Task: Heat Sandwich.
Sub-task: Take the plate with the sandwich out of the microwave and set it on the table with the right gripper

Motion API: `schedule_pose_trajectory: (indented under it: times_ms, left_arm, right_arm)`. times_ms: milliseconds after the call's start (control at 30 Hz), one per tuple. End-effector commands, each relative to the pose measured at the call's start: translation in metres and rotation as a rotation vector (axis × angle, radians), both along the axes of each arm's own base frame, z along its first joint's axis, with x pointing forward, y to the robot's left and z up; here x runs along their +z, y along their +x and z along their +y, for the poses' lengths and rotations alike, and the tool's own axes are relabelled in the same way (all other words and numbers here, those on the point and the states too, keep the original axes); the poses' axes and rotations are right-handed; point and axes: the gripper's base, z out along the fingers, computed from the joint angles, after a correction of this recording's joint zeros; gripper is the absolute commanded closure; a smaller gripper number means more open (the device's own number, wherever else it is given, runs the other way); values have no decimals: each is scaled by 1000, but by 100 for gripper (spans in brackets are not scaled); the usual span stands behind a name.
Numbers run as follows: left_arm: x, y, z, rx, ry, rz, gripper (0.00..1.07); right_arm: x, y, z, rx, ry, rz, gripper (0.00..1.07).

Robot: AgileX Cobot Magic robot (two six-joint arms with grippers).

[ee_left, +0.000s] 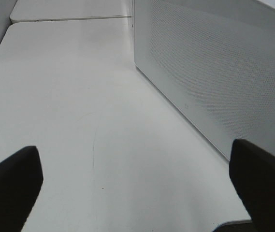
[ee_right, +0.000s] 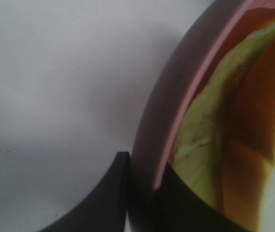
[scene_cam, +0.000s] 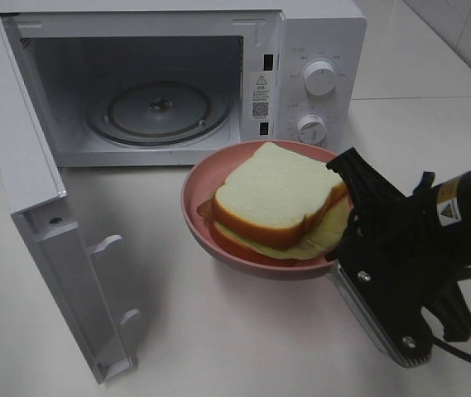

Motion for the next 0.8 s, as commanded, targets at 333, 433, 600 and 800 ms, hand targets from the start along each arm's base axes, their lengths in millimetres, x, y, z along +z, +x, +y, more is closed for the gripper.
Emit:
schedule_pose_trajectory:
  times_ms: [333,433,600,800]
  left_arm:
    - [-1,-3,0,-1,0,-17,3]
    - [-1,-3,0,-1,0,-17,3]
    - [-1,-3,0,-1,0,-17,3]
    - [-1,-3,0,-1,0,-17,3]
  right_arm:
    - [18,-27,-24,-56,46,-67,107]
    - [23,-30,-29,-77,33,-79,107]
    - [30,-35,-38,-142,28,-95,107]
    - [35,-41,-48,-234,19,-88,107]
